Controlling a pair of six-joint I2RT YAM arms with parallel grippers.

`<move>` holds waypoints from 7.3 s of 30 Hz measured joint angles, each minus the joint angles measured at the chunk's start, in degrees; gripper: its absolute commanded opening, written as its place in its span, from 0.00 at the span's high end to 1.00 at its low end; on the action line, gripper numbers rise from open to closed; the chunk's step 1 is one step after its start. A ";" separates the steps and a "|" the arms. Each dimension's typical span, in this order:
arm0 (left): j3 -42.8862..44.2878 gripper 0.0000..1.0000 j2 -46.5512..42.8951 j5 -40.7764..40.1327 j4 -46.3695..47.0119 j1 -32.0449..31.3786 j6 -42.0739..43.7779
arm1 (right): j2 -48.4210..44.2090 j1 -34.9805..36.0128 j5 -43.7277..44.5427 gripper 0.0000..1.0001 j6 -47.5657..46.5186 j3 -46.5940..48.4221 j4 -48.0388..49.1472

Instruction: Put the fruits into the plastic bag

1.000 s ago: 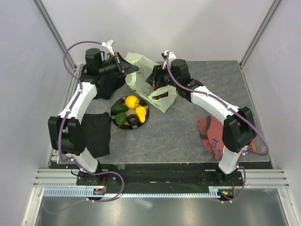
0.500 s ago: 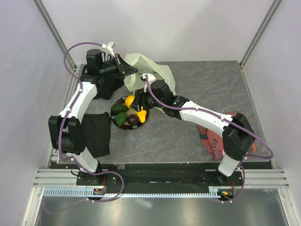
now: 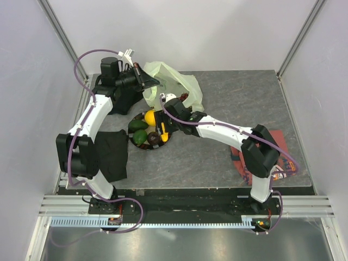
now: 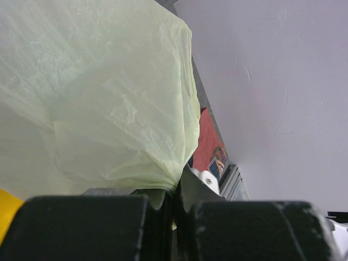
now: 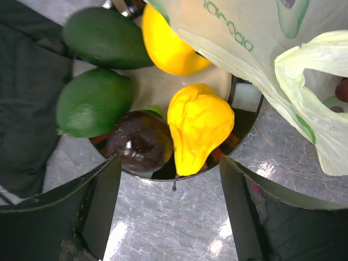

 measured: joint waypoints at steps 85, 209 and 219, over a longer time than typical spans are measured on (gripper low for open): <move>-0.15 0.98 -0.63 -0.28 -0.15 -0.15 0.35 | -3.96 -14.53 -8.87 0.78 12.90 0.74 13.94; -2.01 0.98 -2.95 -1.42 -0.28 -2.23 0.37 | 3.15 -14.40 16.87 1.00 9.35 5.22 -10.60; 13.86 0.99 -0.63 -4.76 -3.10 -0.39 0.90 | -12.17 -15.10 23.61 1.00 3.69 18.36 -9.11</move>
